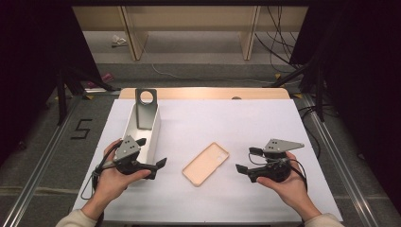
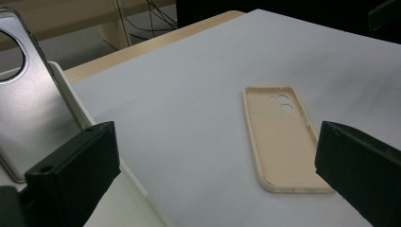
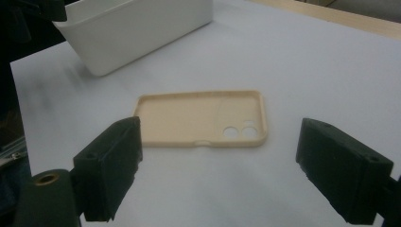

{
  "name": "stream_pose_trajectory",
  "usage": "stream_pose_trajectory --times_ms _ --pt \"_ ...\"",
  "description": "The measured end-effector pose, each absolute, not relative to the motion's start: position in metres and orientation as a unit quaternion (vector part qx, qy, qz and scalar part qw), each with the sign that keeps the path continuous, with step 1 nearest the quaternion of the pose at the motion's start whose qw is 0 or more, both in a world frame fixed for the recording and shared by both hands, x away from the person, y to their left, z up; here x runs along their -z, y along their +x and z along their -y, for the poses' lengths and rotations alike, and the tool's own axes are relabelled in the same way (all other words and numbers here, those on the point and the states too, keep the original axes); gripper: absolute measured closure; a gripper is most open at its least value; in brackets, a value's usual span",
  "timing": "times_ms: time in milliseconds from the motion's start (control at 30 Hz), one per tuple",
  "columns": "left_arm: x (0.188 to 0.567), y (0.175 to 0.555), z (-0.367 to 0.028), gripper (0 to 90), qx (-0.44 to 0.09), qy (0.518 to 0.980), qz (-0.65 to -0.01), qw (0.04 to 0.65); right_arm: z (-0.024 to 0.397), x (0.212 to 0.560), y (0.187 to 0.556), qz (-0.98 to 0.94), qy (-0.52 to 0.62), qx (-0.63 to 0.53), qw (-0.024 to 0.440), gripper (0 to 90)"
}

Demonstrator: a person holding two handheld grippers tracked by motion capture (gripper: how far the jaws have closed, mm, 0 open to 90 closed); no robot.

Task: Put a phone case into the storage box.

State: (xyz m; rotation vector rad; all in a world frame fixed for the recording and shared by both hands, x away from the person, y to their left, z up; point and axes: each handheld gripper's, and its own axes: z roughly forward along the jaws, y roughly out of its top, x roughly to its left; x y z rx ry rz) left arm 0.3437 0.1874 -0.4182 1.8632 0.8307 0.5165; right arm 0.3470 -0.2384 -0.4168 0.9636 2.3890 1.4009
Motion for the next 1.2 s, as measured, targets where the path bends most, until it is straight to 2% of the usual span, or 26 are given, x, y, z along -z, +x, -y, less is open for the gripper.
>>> stream_pose_trajectory --times_ms 467,700,800,833,933,1000,1200 --pt "0.416 0.345 -0.188 0.5 -0.218 0.762 -0.348 0.501 0.232 0.417 0.347 -0.811 0.326 -0.476 0.098 16.2" --pt "0.417 0.347 -0.187 0.8 -0.216 0.758 -0.355 0.504 0.204 0.419 0.347 -0.828 0.295 -0.471 0.069 44.4" --pt "0.417 0.346 -0.186 0.9 -0.219 0.759 -0.354 0.501 0.187 0.424 0.347 -0.846 0.277 -0.451 0.061 62.2" --pt "0.417 0.346 -0.186 0.9 -0.219 0.759 -0.355 0.500 0.181 0.424 0.347 -0.853 0.268 -0.444 0.058 72.1" --pt "0.417 0.346 -0.185 1.2 -0.217 0.759 -0.354 0.502 0.165 0.426 0.347 -0.868 0.253 -0.424 0.058 86.5" --pt "0.417 0.346 -0.185 1.4 -0.217 0.758 -0.355 0.502 0.154 0.429 0.349 -0.877 0.252 -0.405 0.057 90.0" --pt "0.418 0.347 -0.185 1.4 -0.216 0.758 -0.355 0.503 0.126 0.441 0.356 -0.899 0.263 -0.350 0.031 90.0"
